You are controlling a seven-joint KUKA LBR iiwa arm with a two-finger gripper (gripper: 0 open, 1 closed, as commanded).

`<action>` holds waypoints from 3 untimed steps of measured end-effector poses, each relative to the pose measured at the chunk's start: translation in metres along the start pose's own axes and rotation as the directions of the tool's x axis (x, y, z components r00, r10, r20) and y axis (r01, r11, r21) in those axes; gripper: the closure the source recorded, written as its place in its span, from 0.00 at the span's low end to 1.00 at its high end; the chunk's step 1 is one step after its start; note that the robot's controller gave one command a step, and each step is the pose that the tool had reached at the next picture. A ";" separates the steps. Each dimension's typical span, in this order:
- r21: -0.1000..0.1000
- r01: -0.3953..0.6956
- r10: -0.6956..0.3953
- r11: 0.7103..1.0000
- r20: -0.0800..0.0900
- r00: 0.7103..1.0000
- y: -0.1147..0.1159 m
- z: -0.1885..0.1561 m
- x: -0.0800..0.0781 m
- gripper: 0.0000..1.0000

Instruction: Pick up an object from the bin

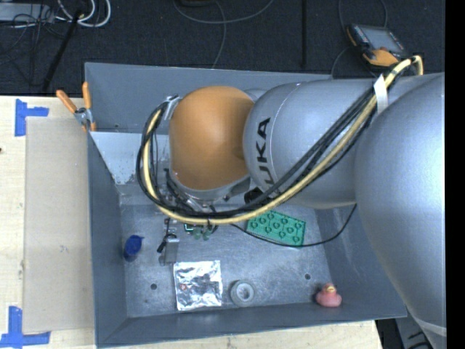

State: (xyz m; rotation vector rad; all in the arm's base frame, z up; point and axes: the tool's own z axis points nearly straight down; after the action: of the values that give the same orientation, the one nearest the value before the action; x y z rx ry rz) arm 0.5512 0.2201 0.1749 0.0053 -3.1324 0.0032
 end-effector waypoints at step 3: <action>0.001 0.364 -0.364 0.931 0.011 0.931 -0.070 0.106 0.080 1.00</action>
Offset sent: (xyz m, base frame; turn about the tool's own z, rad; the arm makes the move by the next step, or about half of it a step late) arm -0.0693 -0.0699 -0.0781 -0.2543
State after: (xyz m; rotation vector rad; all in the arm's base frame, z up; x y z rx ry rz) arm 0.4706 0.1496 0.0698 0.5880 -3.0872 -0.0018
